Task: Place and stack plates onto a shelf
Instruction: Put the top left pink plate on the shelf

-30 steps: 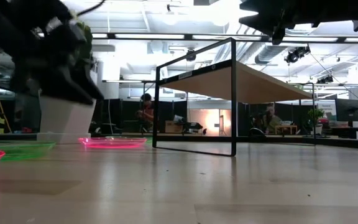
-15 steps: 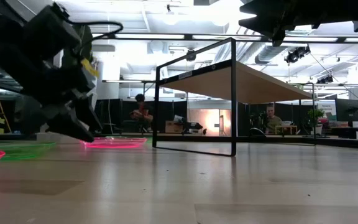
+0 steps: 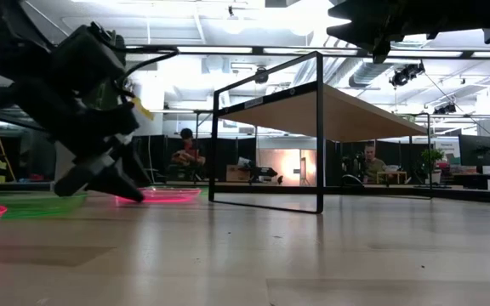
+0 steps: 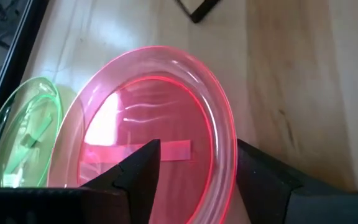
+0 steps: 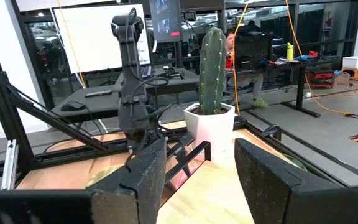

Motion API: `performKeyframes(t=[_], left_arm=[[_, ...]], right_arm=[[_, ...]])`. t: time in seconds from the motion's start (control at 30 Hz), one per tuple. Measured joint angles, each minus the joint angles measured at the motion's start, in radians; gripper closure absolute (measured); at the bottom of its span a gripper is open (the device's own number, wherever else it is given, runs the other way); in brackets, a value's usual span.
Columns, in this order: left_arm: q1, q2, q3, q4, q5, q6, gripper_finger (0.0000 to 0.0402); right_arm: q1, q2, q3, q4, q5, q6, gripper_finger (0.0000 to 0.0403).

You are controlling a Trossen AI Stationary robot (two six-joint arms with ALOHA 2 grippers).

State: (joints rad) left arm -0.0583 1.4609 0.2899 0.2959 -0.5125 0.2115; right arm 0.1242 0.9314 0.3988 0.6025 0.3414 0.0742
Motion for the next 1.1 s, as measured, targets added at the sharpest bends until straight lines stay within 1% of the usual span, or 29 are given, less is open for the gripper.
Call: performKeyframes(t=[0.1,0.17,0.27,0.37,0.4,0.43,0.53,0.6,0.7,1.0,1.1], left_arm=[[0.01,0.003,-0.001,0.005,0.003,-0.001,0.0246],[0.011,0.003,-0.001,0.003,0.003,0.0,0.027],[0.011,0.004,-0.002,-0.001,0.003,-0.001,0.032],[0.012,0.004,-0.003,-0.005,0.003,-0.008,0.0379],[0.013,0.001,-0.003,-0.005,0.002,-0.015,0.039],[0.013,-0.004,-0.003,-0.007,0.001,-0.021,0.0394],[0.01,-0.018,-0.005,-0.016,0.0,-0.022,0.039],[0.001,-0.034,-0.003,-0.024,0.001,-0.021,0.0397],[-0.016,-0.069,0.023,-0.057,0.002,-0.023,0.0399],[-0.089,-0.186,0.146,-0.295,0.003,-0.073,0.0401],[-0.116,-0.222,0.183,-0.375,-0.032,-0.103,0.0401]], right_arm=[[0.0,0.0,0.0,0.0,0.0,0.0,0.0224],[0.0,0.0,0.0,0.0,0.0,0.0,0.0224],[0.0,0.0,0.0,0.0,0.0,0.01,0.0224],[0.0,0.0,0.0,0.0,0.0,0.016,0.0224],[0.0,0.0,0.0,0.0,0.0,0.016,0.0224],[0.0,0.0,0.0,0.0,0.0,0.016,0.0224],[0.0,0.0,0.0,0.0,0.0,0.016,0.0224],[0.0,0.0,0.0,0.0,0.0,0.022,0.0224],[0.0,0.0,0.0,0.0,0.0,0.023,0.0224],[0.0,0.0,0.0,0.0,0.0,0.023,0.0224],[0.0,0.0,0.0,-0.001,0.0,0.023,0.0224]])
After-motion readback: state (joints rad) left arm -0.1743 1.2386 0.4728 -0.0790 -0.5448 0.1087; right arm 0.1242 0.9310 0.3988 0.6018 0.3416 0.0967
